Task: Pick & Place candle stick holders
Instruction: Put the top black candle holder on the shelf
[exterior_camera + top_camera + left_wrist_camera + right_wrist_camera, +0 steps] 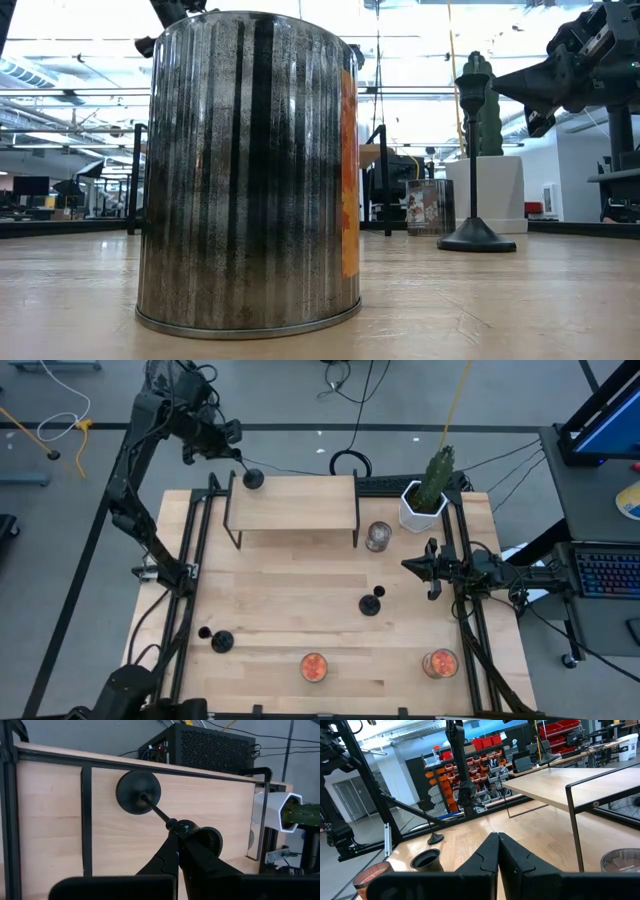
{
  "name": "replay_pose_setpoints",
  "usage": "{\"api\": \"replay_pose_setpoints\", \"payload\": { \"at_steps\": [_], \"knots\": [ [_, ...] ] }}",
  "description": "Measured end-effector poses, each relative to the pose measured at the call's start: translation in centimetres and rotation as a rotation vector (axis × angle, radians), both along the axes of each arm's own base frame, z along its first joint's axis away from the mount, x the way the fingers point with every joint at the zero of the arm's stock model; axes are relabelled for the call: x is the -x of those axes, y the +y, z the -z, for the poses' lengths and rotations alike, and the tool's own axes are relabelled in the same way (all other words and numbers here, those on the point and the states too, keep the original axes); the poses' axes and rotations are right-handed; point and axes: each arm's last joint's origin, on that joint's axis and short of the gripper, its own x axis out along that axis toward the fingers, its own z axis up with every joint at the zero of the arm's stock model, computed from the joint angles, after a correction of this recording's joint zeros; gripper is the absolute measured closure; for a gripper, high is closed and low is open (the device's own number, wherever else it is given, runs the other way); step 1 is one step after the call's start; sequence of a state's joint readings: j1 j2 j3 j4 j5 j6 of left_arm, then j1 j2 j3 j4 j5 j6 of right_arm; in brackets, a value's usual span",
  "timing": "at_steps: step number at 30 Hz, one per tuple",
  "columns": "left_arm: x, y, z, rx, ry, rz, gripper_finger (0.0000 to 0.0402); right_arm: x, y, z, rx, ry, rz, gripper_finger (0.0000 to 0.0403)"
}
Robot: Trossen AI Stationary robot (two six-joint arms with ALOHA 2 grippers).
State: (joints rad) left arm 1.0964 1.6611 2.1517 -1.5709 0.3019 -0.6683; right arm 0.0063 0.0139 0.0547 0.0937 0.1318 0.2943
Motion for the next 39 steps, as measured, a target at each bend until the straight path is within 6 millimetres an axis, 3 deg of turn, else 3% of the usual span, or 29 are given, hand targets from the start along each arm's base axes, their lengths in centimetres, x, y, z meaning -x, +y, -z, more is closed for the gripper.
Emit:
{"api": "replay_pose_setpoints", "payload": {
  "at_steps": [18, 32, 39],
  "knots": [
    [-1.1, -0.1, 1.5, 0.043, 0.058, 0.008, 0.0398, 0.0, 0.0, 0.0, 0.000, 0.000, -0.001, 0.0403],
    [-1.2, -0.2, 1.5, 0.048, 0.056, 0.005, 0.0398, 0.0, 0.0, 0.0, 0.000, 0.000, -0.001, 0.0403],
    [-1.2, -0.2, 1.5, 0.050, 0.054, 0.005, 0.0379, 0.0, 0.0, 0.0, 0.000, 0.000, -0.001, 0.0403]
  ]
}}
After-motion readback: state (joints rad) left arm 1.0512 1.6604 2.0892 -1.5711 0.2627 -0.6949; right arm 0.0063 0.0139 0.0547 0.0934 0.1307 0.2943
